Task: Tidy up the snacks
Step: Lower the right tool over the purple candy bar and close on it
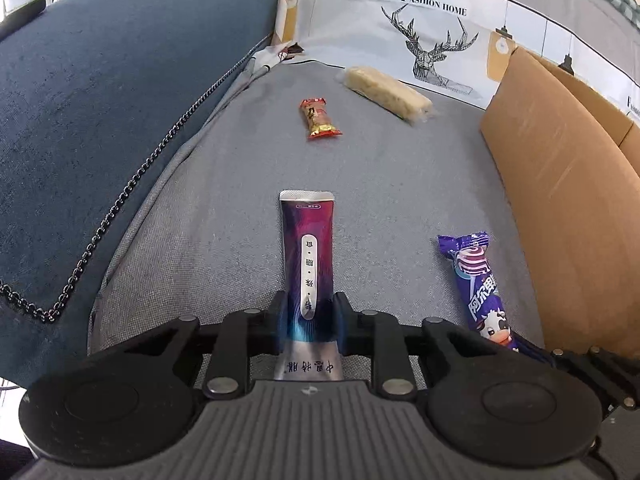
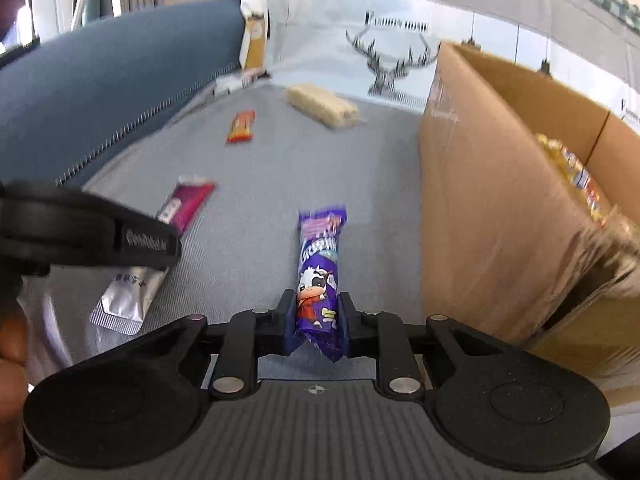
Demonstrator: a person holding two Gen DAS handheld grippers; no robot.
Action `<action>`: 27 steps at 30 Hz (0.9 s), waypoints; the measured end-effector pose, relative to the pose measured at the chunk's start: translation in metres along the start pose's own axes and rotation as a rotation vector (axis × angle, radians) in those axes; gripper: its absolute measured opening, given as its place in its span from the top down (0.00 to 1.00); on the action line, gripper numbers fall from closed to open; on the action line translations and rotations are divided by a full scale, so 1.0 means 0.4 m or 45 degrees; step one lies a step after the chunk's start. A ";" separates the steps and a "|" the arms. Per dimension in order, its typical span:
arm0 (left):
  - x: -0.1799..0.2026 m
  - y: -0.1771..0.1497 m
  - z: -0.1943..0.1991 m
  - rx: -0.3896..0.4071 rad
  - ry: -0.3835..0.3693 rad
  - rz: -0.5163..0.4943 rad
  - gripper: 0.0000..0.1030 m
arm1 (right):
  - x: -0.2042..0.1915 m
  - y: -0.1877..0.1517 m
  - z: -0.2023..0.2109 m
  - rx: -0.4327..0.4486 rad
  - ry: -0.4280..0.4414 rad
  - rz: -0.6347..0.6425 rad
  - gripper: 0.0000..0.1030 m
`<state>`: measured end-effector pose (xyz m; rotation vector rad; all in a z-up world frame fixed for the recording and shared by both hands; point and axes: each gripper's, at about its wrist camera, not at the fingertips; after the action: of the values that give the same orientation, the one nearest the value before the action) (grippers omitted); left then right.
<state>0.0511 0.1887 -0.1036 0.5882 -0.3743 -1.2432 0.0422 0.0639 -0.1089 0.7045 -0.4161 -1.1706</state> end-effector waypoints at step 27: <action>-0.017 -0.009 0.054 0.059 -0.124 0.037 0.82 | 0.002 0.000 0.084 0.127 0.021 0.065 0.81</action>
<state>0.0341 0.1898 -0.0881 0.5608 -0.4927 -1.2408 0.0209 0.0535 -0.0848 0.7853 -0.4789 -1.1008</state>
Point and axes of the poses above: each gripper's, at about its wrist camera, not at the fingertips, and z roughly against the way its jaws point, x to its right, y to its top, and after that the axes turned 6 degrees about -z, right-handed
